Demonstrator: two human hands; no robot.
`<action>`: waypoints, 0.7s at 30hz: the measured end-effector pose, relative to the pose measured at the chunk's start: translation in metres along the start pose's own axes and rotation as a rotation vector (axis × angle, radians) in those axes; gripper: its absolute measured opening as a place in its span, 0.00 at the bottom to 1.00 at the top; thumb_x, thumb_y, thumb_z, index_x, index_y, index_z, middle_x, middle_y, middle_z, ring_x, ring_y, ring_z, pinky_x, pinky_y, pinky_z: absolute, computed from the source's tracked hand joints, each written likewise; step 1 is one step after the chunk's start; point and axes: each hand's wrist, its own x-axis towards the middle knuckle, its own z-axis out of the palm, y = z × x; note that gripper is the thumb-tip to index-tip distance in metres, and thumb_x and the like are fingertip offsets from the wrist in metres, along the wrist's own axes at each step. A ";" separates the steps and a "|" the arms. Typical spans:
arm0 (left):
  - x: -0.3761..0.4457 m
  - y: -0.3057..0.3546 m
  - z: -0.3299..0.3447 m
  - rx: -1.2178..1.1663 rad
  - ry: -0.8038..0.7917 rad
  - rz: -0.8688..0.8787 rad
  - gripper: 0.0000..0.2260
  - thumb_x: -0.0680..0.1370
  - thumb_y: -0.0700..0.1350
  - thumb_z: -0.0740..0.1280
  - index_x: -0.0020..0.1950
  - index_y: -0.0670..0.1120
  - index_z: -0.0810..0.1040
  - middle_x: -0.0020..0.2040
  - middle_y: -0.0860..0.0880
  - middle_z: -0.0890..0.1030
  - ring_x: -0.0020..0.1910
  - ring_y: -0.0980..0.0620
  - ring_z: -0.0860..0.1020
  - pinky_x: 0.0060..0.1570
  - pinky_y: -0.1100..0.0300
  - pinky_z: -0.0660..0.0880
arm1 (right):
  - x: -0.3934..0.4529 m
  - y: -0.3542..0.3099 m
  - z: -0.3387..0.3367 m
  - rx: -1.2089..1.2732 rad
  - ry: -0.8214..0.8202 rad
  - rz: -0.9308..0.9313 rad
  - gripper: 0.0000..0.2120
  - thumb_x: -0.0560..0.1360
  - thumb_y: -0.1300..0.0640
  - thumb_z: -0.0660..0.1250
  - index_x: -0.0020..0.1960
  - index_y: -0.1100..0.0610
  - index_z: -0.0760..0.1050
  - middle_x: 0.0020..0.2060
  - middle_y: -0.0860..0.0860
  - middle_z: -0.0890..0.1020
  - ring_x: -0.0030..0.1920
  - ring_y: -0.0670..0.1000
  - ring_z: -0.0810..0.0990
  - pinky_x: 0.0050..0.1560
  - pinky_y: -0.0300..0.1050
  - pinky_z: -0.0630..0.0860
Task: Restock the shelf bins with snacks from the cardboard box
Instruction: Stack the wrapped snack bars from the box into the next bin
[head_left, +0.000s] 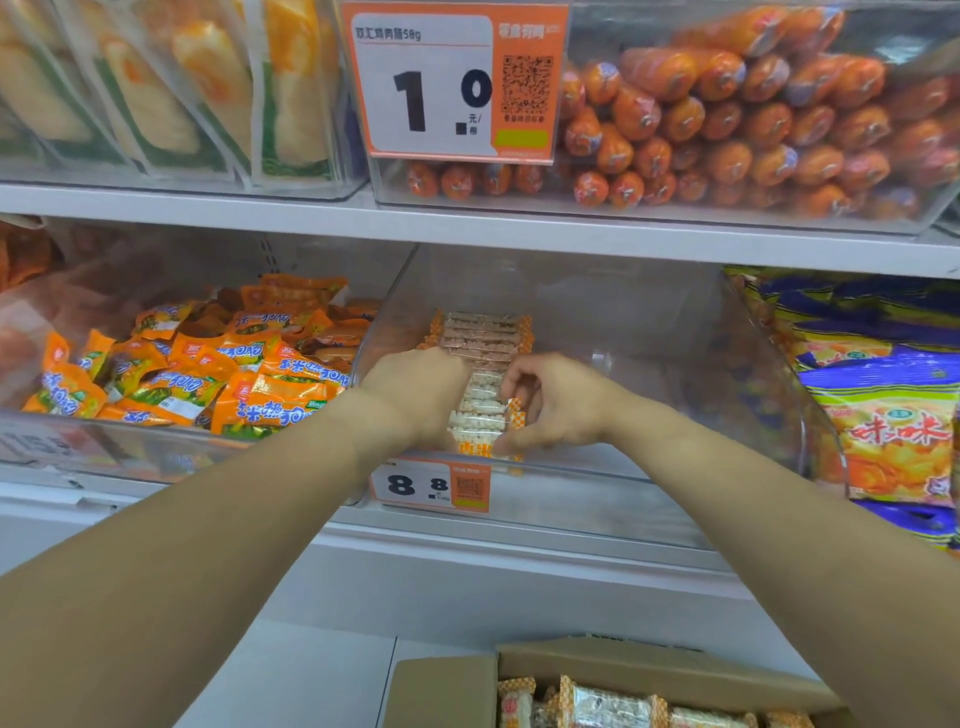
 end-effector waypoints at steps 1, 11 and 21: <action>-0.001 -0.001 0.000 0.017 -0.011 -0.004 0.19 0.70 0.52 0.78 0.51 0.48 0.73 0.46 0.50 0.77 0.43 0.46 0.74 0.40 0.54 0.71 | 0.001 -0.001 0.002 -0.082 0.029 -0.032 0.26 0.58 0.47 0.85 0.48 0.52 0.75 0.42 0.53 0.81 0.34 0.50 0.78 0.39 0.51 0.79; -0.003 0.001 -0.005 -0.123 -0.083 -0.081 0.20 0.66 0.46 0.82 0.53 0.43 0.78 0.49 0.46 0.80 0.43 0.45 0.77 0.37 0.56 0.71 | -0.004 -0.003 0.002 -0.075 -0.016 -0.140 0.24 0.59 0.49 0.86 0.48 0.55 0.79 0.39 0.51 0.79 0.31 0.43 0.76 0.31 0.32 0.70; -0.010 0.000 -0.006 -0.268 -0.045 -0.091 0.14 0.73 0.50 0.75 0.50 0.41 0.81 0.48 0.45 0.82 0.48 0.46 0.80 0.47 0.52 0.80 | -0.006 -0.007 0.002 -0.050 -0.052 -0.138 0.17 0.64 0.53 0.84 0.48 0.51 0.81 0.43 0.43 0.77 0.37 0.51 0.79 0.38 0.43 0.79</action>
